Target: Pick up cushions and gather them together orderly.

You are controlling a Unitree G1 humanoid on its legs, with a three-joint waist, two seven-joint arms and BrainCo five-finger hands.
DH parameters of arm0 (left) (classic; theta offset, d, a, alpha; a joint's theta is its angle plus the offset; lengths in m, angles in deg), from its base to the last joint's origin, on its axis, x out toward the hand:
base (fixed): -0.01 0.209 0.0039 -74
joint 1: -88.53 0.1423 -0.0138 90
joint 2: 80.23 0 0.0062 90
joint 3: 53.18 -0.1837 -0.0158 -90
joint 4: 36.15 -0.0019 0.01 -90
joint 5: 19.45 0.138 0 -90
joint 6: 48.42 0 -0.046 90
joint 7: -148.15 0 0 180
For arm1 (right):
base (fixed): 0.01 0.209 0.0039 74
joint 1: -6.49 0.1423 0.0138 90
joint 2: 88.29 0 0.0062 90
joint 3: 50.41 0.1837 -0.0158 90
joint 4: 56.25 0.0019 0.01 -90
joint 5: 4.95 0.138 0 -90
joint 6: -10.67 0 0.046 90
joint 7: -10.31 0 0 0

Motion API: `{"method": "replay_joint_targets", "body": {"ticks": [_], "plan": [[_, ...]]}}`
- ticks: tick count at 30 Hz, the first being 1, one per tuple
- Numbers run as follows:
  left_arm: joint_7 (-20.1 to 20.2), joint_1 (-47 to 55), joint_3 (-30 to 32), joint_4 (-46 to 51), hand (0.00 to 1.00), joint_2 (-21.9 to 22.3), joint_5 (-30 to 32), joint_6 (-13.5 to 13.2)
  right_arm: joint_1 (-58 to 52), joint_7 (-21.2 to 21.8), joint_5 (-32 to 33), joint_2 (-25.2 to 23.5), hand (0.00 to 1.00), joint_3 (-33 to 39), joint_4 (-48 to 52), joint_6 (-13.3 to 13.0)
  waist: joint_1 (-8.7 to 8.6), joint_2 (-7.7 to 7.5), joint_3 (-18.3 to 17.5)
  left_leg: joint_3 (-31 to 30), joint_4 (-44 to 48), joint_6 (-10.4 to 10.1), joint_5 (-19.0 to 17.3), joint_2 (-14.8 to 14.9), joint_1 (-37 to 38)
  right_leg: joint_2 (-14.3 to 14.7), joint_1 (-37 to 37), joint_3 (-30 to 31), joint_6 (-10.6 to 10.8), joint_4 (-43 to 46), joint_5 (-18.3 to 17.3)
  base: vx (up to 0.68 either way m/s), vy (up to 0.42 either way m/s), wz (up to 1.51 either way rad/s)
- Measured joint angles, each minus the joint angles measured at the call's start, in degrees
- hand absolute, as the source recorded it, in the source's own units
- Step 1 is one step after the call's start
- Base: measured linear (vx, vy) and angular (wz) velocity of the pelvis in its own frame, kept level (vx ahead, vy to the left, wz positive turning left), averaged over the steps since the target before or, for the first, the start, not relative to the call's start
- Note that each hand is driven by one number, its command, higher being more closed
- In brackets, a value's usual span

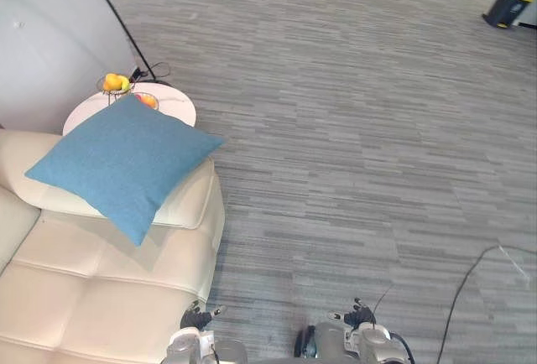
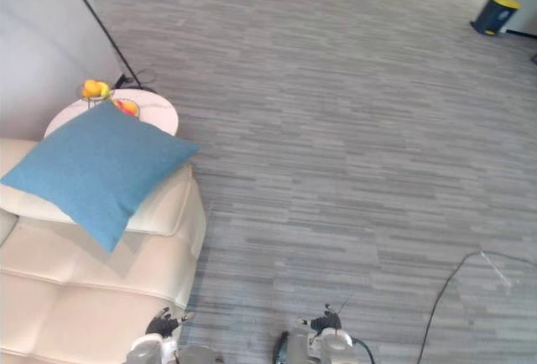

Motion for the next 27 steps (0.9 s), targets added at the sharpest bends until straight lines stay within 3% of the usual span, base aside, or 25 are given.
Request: {"method": "replay_joint_targets", "body": {"ticks": [2,4,5,7,9,10,12,13,14,15,16,17,20,22,24,27], "plan": [[0.04,0.09,0.82,0.23,0.0,1.05,-0.11,-0.19,0.27,-0.01,0.4,0.33,0.0,0.82,-0.02,0.06,-0.36,1.65,-0.43,-1.63,8.13,-0.22,0.2,1.58,-4.32,0.2,0.23,-3.53,-1.32,1.79,-3.03,0.5,-0.286,0.8],[0.17,-0.53,2.88,0.8,0.0,2.01,-0.2,-0.07,0.73,-0.05,0.77,0.63,0.0,1.35,0.87,0.05,-0.31,3.28,0.42,-0.79,25.67,-1.57,4.62,3.89,-12.82,0.86,2.43,-6.03,-2.87,1.85,-5.4,0.46,-0.28,0.53],[0.16,-0.67,3.05,1.22,0.0,2.0,-0.29,-0.14,0.77,-0.22,1.4,0.42,0.0,1.34,1.09,0.1,-0.02,3.28,1.26,1.09,33.49,-1.09,6.79,6.21,-16.29,1.34,5.51,-6.92,-3.76,0.55,-6.17,0.33,-0.139,0.25],[0.27,-0.81,2.21,1.99,0.0,1.62,-0.63,-0.21,0.59,-0.47,2.82,-0.4,0.0,1.43,1.17,0.03,0.22,2.77,1.55,6.05,36.85,-1.6,5.75,8.37,-18.62,1.12,11.64,-8.63,-4.16,-3.2,-6.46,0.35,-0.121,0.3],[0.3,-0.81,1.6,2.73,0.0,1.51,-0.7,-0.35,0.31,-0.59,2.96,-1.16,0.0,1.89,1.28,-0.02,0.24,2.19,1.81,10.9,29.98,-1.97,5.47,8.33,-19.89,-0.16,16.31,-11.17,-4.12,-6.92,-6.44,0.31,-0.079,0.46],[0.3,-0.9,1.37,3.02,0.0,1.5,-0.73,-0.4,0.11,-0.59,2.96,-1.31,0.0,1.9,1.31,-0.02,0.21,2.07,1.69,14.01,23.53,-1.09,6.22,8.27,-20.98,-0.85,18.0,-13.54,-3.44,-8.53,-6.75,0.32,-0.037,0.71],[0.3,-1.41,0.25,3.11,0.0,1.32,-0.72,-0.3,-0.25,-0.63,2.98,-1.07,0.0,2.01,1.39,-0.01,0.2,2.48,1.51,21.81,13.13,1.26,10.41,9.1,-22.95,-1.38,19.56,-17.65,-1.84,-10.01,-7.59,0.28,0.042,0.93],[0.32,-1.44,-0.17,2.94,0.0,1.2,-0.65,-0.3,-0.47,-0.65,2.96,-0.83,0.0,2.05,1.39,-0.02,0.09,2.79,1.33,28.1,8.8,2.12,14.5,9.87,-23.12,-1.42,20.85,-20.06,-0.56,-10.42,-8.37,0.27,0.124,1.13],[0.44,-1.65,-0.35,2.33,0.0,0.77,-0.58,-0.28,-0.77,-0.65,2.93,-0.55,0.0,2.44,0.98,0.0,0.02,2.46,1.1,31.25,6.98,3.77,16.48,9.21,-22.74,-1.98,22.2,-21.58,1.02,-10.26,-9.43,0.36,0.168,1.35],[0.42,-1.45,-0.77,1.56,0.0,-0.8,-0.66,-0.31,-0.82,-0.57,2.93,-1.0,0.0,2.85,0.29,0.04,0.3,0.0,0.26,32.27,4.74,4.34,16.62,6.35,-22.37,-3.5,22.94,-22.25,1.4,-10.92,-9.52,0.3,0.141,0.97],[0.45,-1.46,-0.72,1.5,0.0,-1.12,-0.65,-0.34,-0.57,-0.57,2.92,-1.11,0.0,2.89,0.11,0.04,0.4,-0.38,0.18,31.97,4.35,4.39,16.59,5.7,-22.28,-3.77,23.02,-22.28,1.41,-11.22,-9.52,0.32,0.157,0.76],[0.69,-1.52,-0.74,1.43,0.0,-1.98,-0.65,-0.35,0.4,-0.53,2.82,-1.41,0.0,3.03,-0.15,0.01,0.87,-1.82,-0.13,31.33,2.37,4.43,16.57,3.1,-21.67,-5.06,23.29,-22.42,1.65,-11.47,-9.37,0.2,0.1,0.39],[0.92,-1.46,-0.76,0.16,0.0,-2.46,-0.55,-0.31,0.98,-0.28,2.6,-1.21,0.0,3.07,-1.56,-0.03,1.0,-2.14,-0.46,30.31,-0.89,5.15,16.06,-0.45,-17.59,-7.31,25.76,-21.86,2.95,-9.76,-8.05,0.26,0.139,0.35],[1.24,-1.25,-0.75,-0.68,0.0,-2.35,-0.49,-0.29,0.9,0.01,2.23,-1.11,0.0,3.08,-1.7,-0.01,0.89,-1.59,-0.59,28.14,-2.95,5.53,15.22,-2.27,-14.74,-9.66,24.66,-20.82,3.25,-0.78,-7.35,0.21,0.133,0.49],[1.52,-1.19,-1.33,-0.84,0.0,-2.55,-0.04,-0.2,-0.35,0.29,1.39,-1.49,0.0,3.32,-1.34,0.02,-0.42,-1.19,-0.06,23.24,-3.69,5.95,13.48,-3.4,-11.95,-12.09,18.57,-15.34,0.47,17.51,-5.46,0.19,0.059,0.99],[1.44,-0.83,-2.41,-0.74,0.0,-2.94,0.02,-0.11,-0.55,0.32,1.14,-1.13,0.0,3.48,-1.09,-0.13,-0.75,-1.38,0.04,19.06,-4.94,5.6,12.58,-3.56,-8.52,-9.15,12.37,-9.27,1.05,21.71,-10.33,0.18,-0.015,0.86]]}}
